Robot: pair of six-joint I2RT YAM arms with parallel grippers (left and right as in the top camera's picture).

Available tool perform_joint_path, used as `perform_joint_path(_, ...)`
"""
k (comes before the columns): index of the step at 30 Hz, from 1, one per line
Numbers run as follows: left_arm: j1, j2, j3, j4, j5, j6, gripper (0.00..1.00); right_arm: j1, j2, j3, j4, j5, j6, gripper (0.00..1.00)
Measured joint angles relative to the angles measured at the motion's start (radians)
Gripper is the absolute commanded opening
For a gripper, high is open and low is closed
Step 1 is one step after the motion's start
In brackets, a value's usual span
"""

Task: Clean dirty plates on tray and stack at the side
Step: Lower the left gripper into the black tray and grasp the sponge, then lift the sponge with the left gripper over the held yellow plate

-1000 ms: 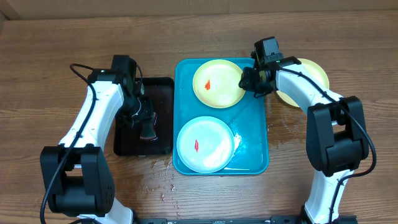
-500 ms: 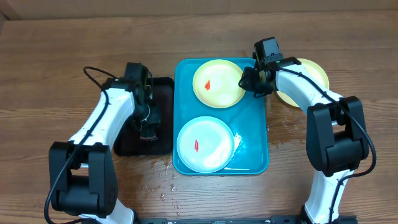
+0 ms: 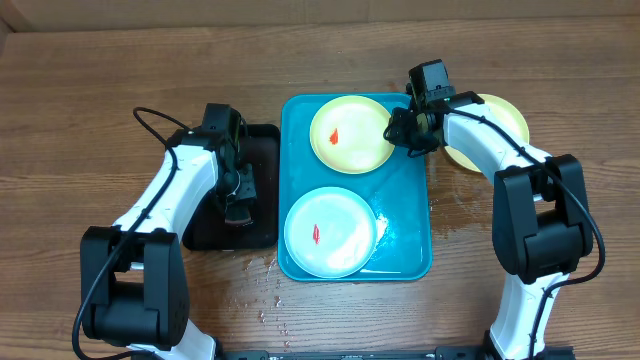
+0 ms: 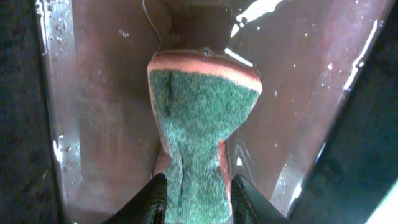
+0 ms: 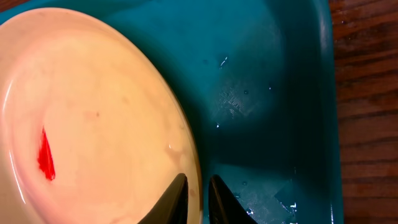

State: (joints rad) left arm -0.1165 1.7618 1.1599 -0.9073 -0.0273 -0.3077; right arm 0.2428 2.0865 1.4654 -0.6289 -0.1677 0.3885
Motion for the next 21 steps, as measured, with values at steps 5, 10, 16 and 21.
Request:
perform_joint_path(5, 0.000, 0.000, -0.030, 0.048, -0.001, 0.001, 0.32, 0.000, 0.000, 0.000, 0.000, 0.000, 0.000, 0.14)
perform_joint_path(10, 0.000, 0.000, -0.037, 0.071, -0.004, 0.002, 0.32, 0.000, 0.000, 0.000, -0.001, 0.000, 0.000, 0.14)
perform_joint_path(16, 0.000, 0.000, -0.080, 0.103, -0.016, 0.008, 0.25, 0.000, 0.000, 0.000, 0.000, 0.000, 0.000, 0.14)
perform_joint_path(21, 0.000, 0.000, -0.084, 0.114, -0.019, 0.009, 0.24, 0.000, 0.000, 0.000, 0.000, 0.000, 0.000, 0.13)
